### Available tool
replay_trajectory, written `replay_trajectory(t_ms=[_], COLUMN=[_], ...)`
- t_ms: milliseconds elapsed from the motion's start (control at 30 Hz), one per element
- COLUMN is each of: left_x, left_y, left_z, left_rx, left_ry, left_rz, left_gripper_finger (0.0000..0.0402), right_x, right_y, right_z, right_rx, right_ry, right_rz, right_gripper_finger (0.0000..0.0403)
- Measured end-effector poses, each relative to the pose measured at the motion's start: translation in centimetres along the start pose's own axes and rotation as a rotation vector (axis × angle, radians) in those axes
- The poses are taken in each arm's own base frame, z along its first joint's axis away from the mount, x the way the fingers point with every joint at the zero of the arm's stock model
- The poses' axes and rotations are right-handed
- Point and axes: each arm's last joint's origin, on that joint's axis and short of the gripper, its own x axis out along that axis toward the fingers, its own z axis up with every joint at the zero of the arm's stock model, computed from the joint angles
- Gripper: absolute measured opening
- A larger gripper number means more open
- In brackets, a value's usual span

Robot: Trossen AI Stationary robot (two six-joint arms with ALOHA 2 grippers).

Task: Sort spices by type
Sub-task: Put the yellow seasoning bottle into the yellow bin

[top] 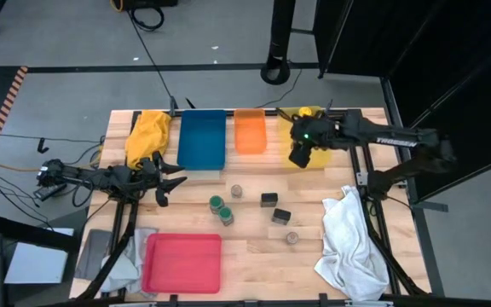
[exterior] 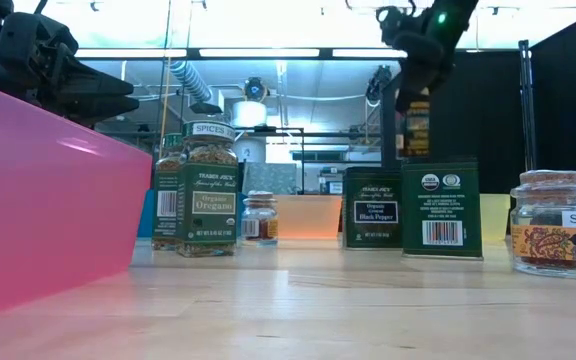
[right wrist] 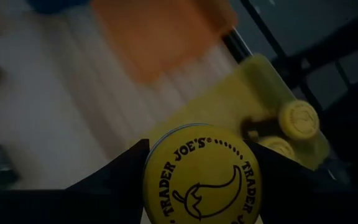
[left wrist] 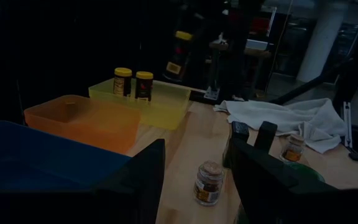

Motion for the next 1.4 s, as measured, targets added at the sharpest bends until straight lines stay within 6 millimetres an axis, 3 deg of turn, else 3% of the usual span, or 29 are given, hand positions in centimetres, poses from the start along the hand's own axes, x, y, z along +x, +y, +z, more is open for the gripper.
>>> replay_trajectory(t_ms=[633, 967, 1400], left_x=[0.0, 0.0, 0.0], left_y=[0.0, 0.0, 0.0], left_z=[0.0, 0.0, 0.0], left_rx=[0.0, 0.001, 0.002], left_ry=[0.001, 0.003, 0.004], left_rz=[0.0, 0.0, 0.0], left_gripper_finger=[0.0184, 0.0184, 0.0184], right_x=[8.5, 10.1, 12.8], right_y=[-3.9, -4.4, -5.0], right_z=[1.2, 2.1, -1.2], right_rx=[0.091, 0.086, 0.132], right_ry=[0.227, 0.14, 0.189], right_rz=[0.04, 0.089, 0.068], right_gripper_finger=[0.024, 0.024, 0.0242])
